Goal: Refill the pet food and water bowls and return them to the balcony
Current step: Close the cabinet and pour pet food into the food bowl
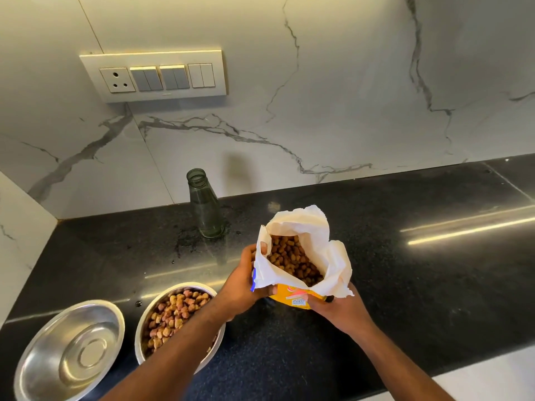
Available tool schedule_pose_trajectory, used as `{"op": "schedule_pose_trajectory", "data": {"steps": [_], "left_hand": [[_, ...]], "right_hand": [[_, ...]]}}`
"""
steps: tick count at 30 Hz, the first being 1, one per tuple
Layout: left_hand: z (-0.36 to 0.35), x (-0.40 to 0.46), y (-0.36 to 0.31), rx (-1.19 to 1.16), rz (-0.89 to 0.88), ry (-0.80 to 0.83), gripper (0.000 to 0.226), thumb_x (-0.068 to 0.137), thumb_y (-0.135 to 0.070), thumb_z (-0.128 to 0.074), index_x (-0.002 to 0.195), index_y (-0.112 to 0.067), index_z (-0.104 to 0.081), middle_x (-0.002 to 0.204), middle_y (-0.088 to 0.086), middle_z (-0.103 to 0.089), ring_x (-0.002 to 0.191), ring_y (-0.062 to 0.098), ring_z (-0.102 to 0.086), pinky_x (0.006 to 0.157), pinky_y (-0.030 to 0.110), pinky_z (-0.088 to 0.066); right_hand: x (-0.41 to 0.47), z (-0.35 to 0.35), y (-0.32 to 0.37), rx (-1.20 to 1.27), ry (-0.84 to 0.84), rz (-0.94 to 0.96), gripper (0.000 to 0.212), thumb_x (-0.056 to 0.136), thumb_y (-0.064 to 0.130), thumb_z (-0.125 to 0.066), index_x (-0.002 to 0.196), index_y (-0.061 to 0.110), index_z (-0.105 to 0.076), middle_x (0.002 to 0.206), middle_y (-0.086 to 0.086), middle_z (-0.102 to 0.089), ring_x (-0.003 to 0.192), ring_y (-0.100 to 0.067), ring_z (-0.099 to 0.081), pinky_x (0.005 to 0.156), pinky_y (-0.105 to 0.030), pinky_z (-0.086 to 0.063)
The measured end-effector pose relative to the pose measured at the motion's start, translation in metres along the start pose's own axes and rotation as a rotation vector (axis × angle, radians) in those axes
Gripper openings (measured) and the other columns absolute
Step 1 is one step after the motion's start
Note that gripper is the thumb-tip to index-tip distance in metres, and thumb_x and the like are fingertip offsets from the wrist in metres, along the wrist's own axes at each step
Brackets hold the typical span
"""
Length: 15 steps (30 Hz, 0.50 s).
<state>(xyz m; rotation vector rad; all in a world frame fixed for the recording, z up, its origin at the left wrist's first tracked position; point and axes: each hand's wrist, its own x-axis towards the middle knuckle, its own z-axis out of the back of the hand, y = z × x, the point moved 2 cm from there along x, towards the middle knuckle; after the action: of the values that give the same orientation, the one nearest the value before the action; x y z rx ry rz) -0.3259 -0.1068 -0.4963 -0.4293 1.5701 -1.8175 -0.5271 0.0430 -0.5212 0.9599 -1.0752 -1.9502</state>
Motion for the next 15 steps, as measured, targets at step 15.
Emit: {"op": "schedule_pose_trajectory", "data": {"steps": [15], "left_hand": [[0.014,-0.054,-0.016,-0.062,0.146,-0.295,0.102,0.076,-0.005,-0.087,0.152,-0.034,-0.025,0.163,0.002,-0.031,0.152,0.024,-0.028,0.123,0.051,-0.03]], "right_hand": [[-0.049,0.01,-0.005,0.119,-0.013,0.098,0.113,0.053,0.064,-0.09,0.149,0.046,-0.035,0.146,0.021,-0.043,0.138,-0.014,-0.042,0.114,-0.047,-0.041]]}}
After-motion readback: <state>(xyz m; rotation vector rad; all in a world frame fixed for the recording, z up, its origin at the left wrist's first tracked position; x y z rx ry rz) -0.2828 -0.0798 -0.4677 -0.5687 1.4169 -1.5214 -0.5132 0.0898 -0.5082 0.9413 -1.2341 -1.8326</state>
